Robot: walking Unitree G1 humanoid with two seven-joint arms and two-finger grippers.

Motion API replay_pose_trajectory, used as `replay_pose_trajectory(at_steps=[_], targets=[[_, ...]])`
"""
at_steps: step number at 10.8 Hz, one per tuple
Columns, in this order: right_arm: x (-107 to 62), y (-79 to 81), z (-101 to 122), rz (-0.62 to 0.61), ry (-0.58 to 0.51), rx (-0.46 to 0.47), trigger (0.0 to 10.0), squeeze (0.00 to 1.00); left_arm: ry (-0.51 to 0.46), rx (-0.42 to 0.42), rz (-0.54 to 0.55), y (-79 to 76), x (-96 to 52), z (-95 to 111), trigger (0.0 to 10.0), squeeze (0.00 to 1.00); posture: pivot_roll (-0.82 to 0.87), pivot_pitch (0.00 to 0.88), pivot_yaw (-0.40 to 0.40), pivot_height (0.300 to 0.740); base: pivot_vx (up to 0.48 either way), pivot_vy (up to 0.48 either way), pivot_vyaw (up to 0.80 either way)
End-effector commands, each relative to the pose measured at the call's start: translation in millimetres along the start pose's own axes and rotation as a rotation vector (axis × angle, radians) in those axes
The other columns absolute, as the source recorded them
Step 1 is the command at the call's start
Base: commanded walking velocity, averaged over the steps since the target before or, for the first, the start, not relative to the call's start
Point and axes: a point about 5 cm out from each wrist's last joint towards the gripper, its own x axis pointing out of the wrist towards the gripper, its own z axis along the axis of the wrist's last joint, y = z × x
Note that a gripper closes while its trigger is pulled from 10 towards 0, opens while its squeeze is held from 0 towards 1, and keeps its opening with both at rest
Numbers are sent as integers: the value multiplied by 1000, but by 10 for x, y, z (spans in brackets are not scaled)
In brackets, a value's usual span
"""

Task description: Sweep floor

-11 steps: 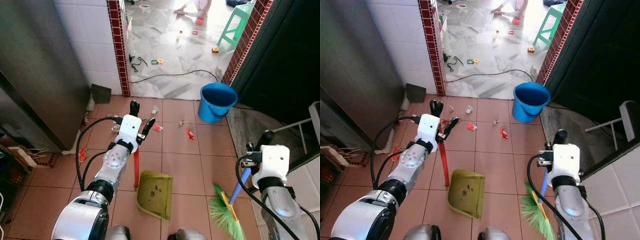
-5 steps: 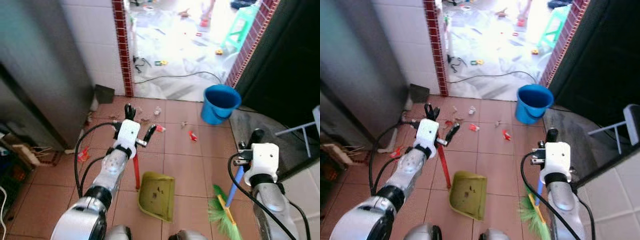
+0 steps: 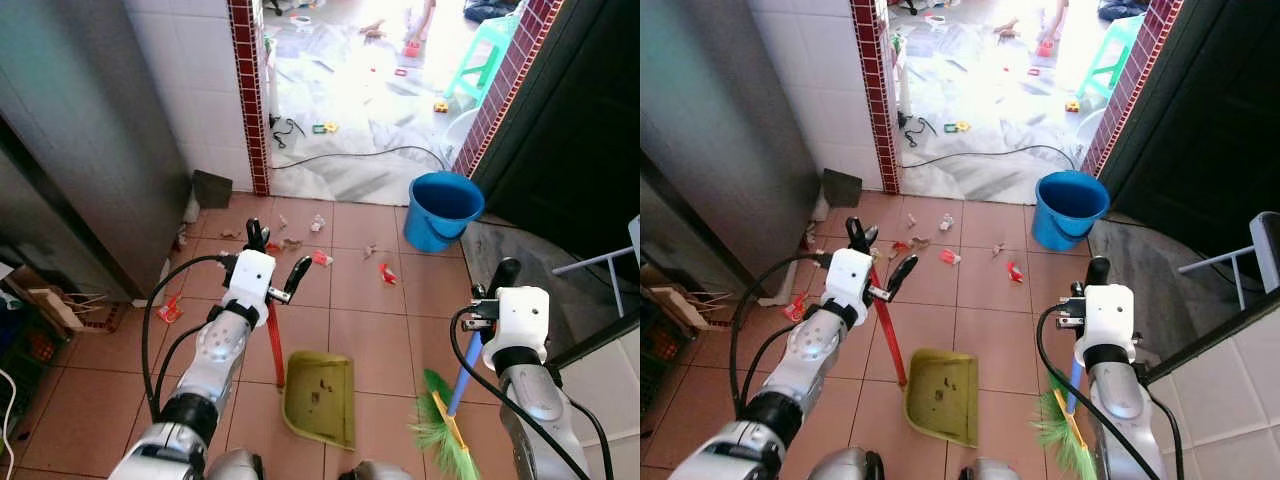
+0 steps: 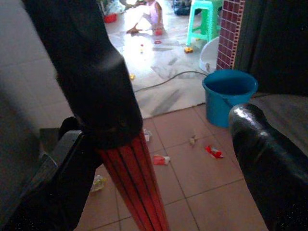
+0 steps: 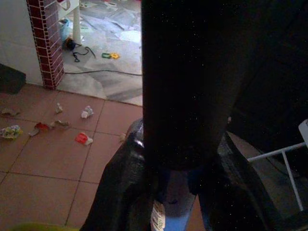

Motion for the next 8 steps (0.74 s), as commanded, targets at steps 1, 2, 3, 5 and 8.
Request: replay_pose_trajectory(at_steps=[1,2,3,5,8], targets=[[25,37,15,16,-13,15,10000,0,-9,6,-1,1,-15,25,10000,1000,-98,0,-19,740,0,0,0],[34,41,14,17,-15,16,10000,0,-11,7,10,-1,-48,30,10000,1000,-96,0,-20,740,0,0,0],[45,43,12,20,-17,16,10000,0,-11,-3,57,25,-97,37,10000,1000,-91,0,-22,740,0,0,0],[57,54,6,26,-17,16,10000,0,-6,-25,110,59,-154,35,10000,1000,-85,0,-27,740,0,0,0],[88,78,-13,44,-15,17,10000,0,-13,3,228,145,-247,68,10000,1000,-77,0,-33,740,0,0,0]])
